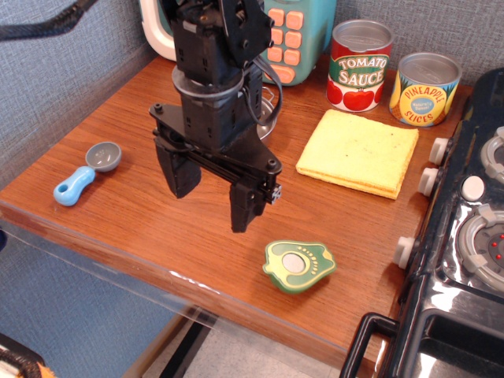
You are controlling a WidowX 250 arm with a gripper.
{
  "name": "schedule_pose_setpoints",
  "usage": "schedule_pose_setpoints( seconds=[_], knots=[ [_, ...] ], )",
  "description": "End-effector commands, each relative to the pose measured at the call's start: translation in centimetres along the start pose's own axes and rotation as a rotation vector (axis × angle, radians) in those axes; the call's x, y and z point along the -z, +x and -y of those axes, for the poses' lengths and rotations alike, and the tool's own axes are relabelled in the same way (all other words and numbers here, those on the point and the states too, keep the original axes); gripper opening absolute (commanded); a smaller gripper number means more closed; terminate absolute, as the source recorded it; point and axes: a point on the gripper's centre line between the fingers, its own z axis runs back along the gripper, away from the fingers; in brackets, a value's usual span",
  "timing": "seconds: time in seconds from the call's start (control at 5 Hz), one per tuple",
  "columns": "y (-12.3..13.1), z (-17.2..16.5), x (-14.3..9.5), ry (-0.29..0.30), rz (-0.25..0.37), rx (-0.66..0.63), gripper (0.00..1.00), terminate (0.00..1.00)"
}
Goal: Move pot to the right of the spoon.
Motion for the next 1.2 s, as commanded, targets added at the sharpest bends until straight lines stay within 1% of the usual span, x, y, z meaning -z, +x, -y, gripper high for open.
schedule_pose_setpoints(
  seconds=[0.0,0.2,0.4,0.6,0.8,1.0],
  knots=[
    [0.0,0.0,0.0,0.000,0.000,0.000,1.00,0.00],
    [4.7,-2.2,0.3,0.020,0.033,-0.080,1.00,0.00],
    [9.0,-5.6,1.0,0.034,0.059,-0.172,1.00,0.00],
    [12.7,-8.3,1.1,0.052,0.101,-0.227,1.00,0.00],
    [14.0,-8.9,4.4,0.002,0.058,-0.217,1.00,0.00],
    [14.0,-8.3,6.8,-0.066,0.065,-0.202,1.00,0.00]
  ],
)
